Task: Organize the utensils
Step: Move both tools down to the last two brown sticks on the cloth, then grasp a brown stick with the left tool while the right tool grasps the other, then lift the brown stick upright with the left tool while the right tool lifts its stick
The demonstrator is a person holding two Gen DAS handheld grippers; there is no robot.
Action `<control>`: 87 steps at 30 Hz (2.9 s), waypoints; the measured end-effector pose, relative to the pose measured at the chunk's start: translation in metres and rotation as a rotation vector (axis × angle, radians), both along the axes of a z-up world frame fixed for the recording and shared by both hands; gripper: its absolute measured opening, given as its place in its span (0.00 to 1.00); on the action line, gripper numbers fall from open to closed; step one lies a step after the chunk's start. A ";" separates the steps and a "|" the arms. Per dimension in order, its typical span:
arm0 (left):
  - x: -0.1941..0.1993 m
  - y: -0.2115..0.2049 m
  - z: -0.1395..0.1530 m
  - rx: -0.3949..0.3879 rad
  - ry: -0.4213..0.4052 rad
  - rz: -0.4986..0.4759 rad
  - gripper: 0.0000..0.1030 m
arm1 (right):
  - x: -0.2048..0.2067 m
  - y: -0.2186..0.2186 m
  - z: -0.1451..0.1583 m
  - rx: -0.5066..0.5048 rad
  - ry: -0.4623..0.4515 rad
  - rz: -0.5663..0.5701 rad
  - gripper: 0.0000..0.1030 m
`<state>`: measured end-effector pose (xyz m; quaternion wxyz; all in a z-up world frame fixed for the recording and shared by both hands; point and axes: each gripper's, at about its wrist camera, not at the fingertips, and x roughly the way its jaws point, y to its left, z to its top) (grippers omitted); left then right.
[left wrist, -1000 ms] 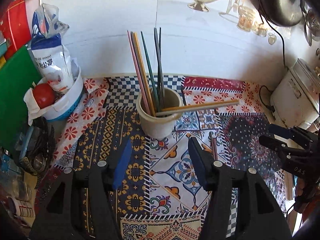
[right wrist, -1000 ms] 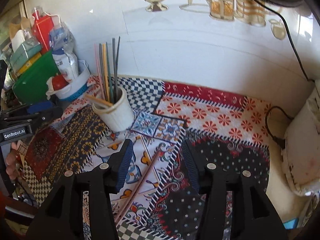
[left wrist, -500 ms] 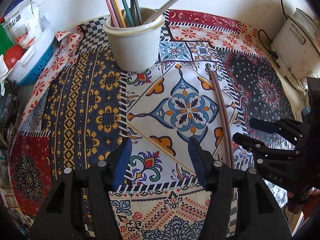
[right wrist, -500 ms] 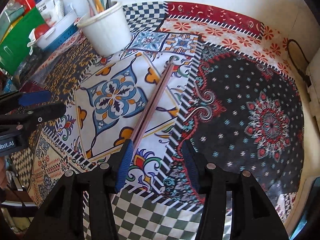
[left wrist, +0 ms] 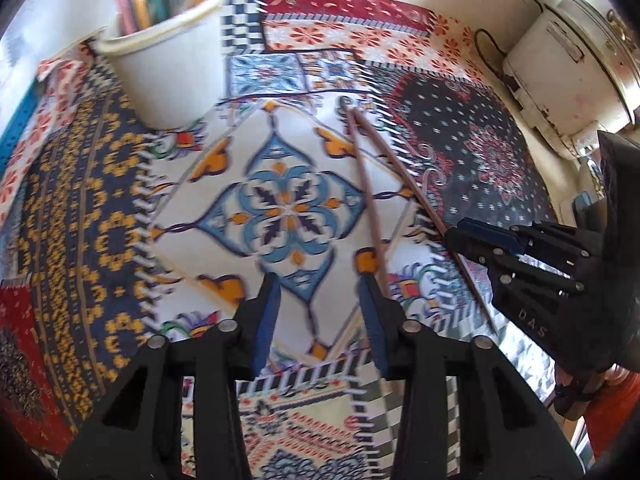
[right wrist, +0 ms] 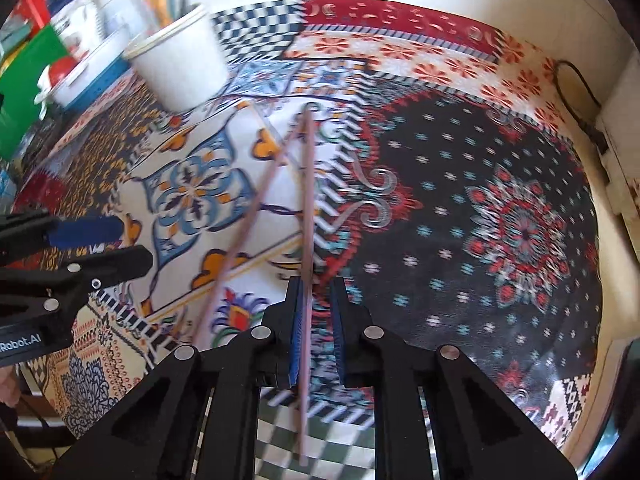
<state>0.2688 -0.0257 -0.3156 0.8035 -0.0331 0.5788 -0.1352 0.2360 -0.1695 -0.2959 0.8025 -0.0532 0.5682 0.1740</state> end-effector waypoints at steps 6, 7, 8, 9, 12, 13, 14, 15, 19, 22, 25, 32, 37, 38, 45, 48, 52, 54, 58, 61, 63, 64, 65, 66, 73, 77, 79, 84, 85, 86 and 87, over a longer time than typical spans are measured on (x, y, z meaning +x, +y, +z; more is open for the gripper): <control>0.024 -0.033 -0.014 -0.017 0.051 -0.058 0.21 | 0.008 -0.042 0.005 0.022 0.034 -0.086 0.11; 0.027 -0.036 -0.014 -0.015 0.039 -0.056 0.19 | 0.009 -0.047 0.007 0.033 0.040 -0.094 0.11; 0.031 -0.038 -0.013 -0.014 0.038 -0.058 0.18 | 0.010 -0.050 0.007 0.041 0.046 -0.095 0.11; 0.035 -0.039 -0.014 -0.013 0.044 -0.052 0.16 | 0.010 -0.052 0.008 0.048 0.053 -0.090 0.11; 0.046 -0.039 -0.016 -0.008 0.054 -0.033 0.07 | 0.013 -0.049 0.011 0.071 0.062 -0.058 0.11; 0.048 -0.038 -0.017 -0.010 0.058 -0.030 0.06 | 0.015 -0.045 0.012 0.074 0.063 -0.041 0.11; 0.050 -0.035 -0.018 -0.021 0.066 -0.029 0.06 | 0.017 -0.039 0.011 0.075 0.065 -0.020 0.11; 0.051 -0.033 -0.018 -0.025 0.071 -0.027 0.06 | 0.022 -0.033 0.010 0.074 0.065 0.001 0.11; 0.049 -0.018 -0.017 0.021 0.074 -0.004 0.06 | 0.035 -0.005 0.005 0.035 0.048 0.094 0.11; 0.049 -0.004 -0.016 0.023 0.096 0.007 0.06 | 0.045 0.010 0.005 0.002 0.018 0.150 0.11; 0.050 0.004 -0.014 0.003 0.118 0.009 0.06 | 0.053 0.022 0.005 -0.032 -0.001 0.199 0.11; 0.063 -0.009 -0.011 0.034 0.104 -0.021 0.06 | 0.064 0.032 -0.003 -0.071 -0.024 0.235 0.10; 0.073 -0.009 -0.013 -0.002 0.109 -0.004 0.07 | 0.065 0.031 -0.005 -0.074 -0.028 0.229 0.07; 0.074 -0.011 -0.013 -0.005 0.109 0.000 0.07 | 0.068 0.031 -0.005 -0.068 -0.021 0.221 0.06; 0.073 -0.021 -0.011 0.041 0.088 -0.015 0.04 | 0.069 0.008 0.011 0.022 -0.005 0.116 0.06; 0.070 -0.019 -0.007 0.024 0.083 0.003 0.04 | 0.066 -0.001 0.026 0.055 -0.033 0.081 0.06; 0.061 -0.019 0.017 0.023 0.016 0.008 0.04 | 0.059 -0.013 0.051 0.094 -0.087 0.040 0.06; 0.054 -0.019 0.032 0.022 -0.023 0.002 0.04 | 0.055 -0.020 0.066 0.124 -0.111 0.016 0.06; 0.036 -0.020 0.064 0.020 -0.104 -0.012 0.03 | 0.047 -0.028 0.092 0.154 -0.181 -0.010 0.06; 0.023 -0.021 0.084 0.018 -0.160 -0.015 0.03 | 0.043 -0.028 0.108 0.171 -0.228 -0.021 0.06; 0.014 -0.020 0.097 0.018 -0.196 -0.019 0.00 | 0.042 -0.028 0.116 0.181 -0.247 -0.026 0.06; 0.011 -0.020 0.104 0.019 -0.213 -0.020 0.00 | 0.041 -0.030 0.121 0.185 -0.259 -0.028 0.06; 0.007 -0.019 0.111 0.020 -0.232 -0.020 0.00 | 0.038 -0.031 0.125 0.187 -0.270 -0.029 0.06; 0.004 -0.019 0.117 0.022 -0.250 -0.021 0.00 | 0.038 -0.028 0.127 0.189 -0.279 -0.031 0.06; 0.008 -0.023 0.112 0.012 -0.216 -0.038 0.00 | 0.028 -0.026 0.147 0.195 -0.338 -0.027 0.05; 0.023 -0.026 0.087 0.006 -0.132 -0.029 0.08 | 0.026 -0.031 0.151 0.204 -0.348 -0.039 0.05; 0.033 -0.029 0.071 0.003 -0.094 -0.022 0.10 | 0.025 -0.035 0.154 0.204 -0.358 -0.049 0.05; 0.057 -0.042 0.037 0.035 -0.035 -0.029 0.10 | 0.026 -0.048 0.163 0.210 -0.380 -0.084 0.05; 0.062 -0.047 0.030 0.039 -0.024 -0.037 0.10 | 0.026 -0.050 0.165 0.211 -0.383 -0.090 0.06; 0.066 -0.050 0.025 0.050 -0.018 -0.043 0.10 | 0.026 -0.053 0.166 0.210 -0.389 -0.097 0.05; 0.071 -0.054 0.020 0.072 -0.016 -0.047 0.10 | 0.027 -0.056 0.167 0.209 -0.393 -0.102 0.05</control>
